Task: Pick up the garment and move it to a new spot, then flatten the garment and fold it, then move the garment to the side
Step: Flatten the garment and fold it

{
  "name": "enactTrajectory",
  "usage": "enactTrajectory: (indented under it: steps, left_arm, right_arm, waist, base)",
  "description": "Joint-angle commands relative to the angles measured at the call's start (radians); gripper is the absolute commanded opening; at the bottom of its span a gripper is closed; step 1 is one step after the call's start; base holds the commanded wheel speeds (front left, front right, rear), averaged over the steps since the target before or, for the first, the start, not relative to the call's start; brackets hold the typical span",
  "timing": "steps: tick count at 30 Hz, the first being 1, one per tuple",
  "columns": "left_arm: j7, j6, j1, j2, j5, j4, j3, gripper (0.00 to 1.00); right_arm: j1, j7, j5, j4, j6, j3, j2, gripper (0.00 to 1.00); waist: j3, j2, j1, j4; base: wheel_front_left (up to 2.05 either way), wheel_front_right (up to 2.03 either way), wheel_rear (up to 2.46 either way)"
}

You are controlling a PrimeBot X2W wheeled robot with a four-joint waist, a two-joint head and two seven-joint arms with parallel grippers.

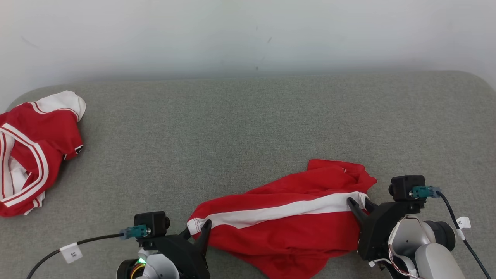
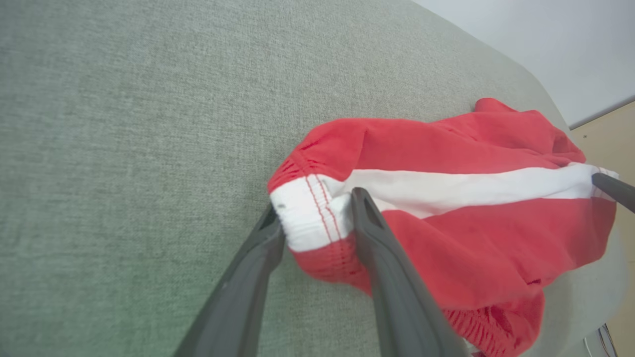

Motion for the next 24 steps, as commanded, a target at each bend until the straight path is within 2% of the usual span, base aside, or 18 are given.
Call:
enactTrajectory:
  steps: [1, 3, 4, 5, 6, 7, 16, 24]
  left_arm:
    - [-0.009, 0.0, -0.008, 0.006, -0.012, -0.006, 0.007, 0.65]
    - [-0.008, 0.001, -0.006, 0.01, -0.016, -0.011, 0.012, 0.65]
    - [-0.007, 0.001, -0.005, 0.013, -0.019, -0.013, 0.014, 0.62]
    - [-0.004, 0.001, -0.003, 0.013, -0.023, -0.014, 0.015, 0.51]
    - [-0.008, -0.003, -0.003, 0.012, -0.025, -0.018, 0.016, 0.31]
    - [-0.013, -0.004, -0.003, 0.013, -0.028, -0.019, 0.017, 0.0]
    - [-0.014, -0.008, 0.005, 0.019, -0.028, -0.021, 0.002, 0.0]
    - [-0.115, -0.027, -0.034, 0.014, -0.053, -0.111, 0.017, 0.0]
  right_arm:
    - [-0.009, -0.006, 0.005, 0.002, -0.002, -0.001, -0.002, 0.44]
    - [-0.009, -0.009, 0.004, 0.002, -0.002, -0.003, -0.003, 0.42]
    - [-0.01, -0.011, 0.003, 0.003, -0.002, -0.004, -0.003, 0.35]
    - [-0.011, -0.012, 0.002, 0.003, -0.002, -0.005, -0.004, 0.26]
    - [-0.012, -0.014, 0.0, 0.004, -0.002, -0.006, -0.004, 0.08]
    - [-0.013, -0.014, -0.002, 0.004, -0.002, -0.007, -0.004, 0.0]
    - [-0.023, -0.064, -0.003, -0.012, -0.002, -0.026, -0.008, 0.0]
    - [-0.048, -0.136, 0.038, -0.094, -0.002, -0.023, -0.022, 0.0]
  waist:
    - [0.0, -0.0001, 0.0, 0.0]
    - [0.001, -0.0001, 0.0, 0.001]
    - [0.002, -0.0001, 0.0, 0.001]
    - [0.002, -0.0001, 0.0, 0.001]
    - [0.002, -0.0001, 0.0, 0.001]
    - [0.003, -0.0001, 0.0, 0.001]
    - [-0.002, -0.0001, 0.0, -0.002]
    - [-0.02, -0.0001, 0.0, -0.006]
  base:
    - [0.0, 0.0, 0.0]
    - [0.0, 0.0, 0.0]
    - [0.0, 0.0, 0.0]
    - [0.0, 0.0, 0.0]
    - [0.0, 0.0, 0.0]
    - [0.0, 0.0, 0.0]
    - [0.0, 0.0, 0.0]
    - [0.0, 0.0, 0.0]
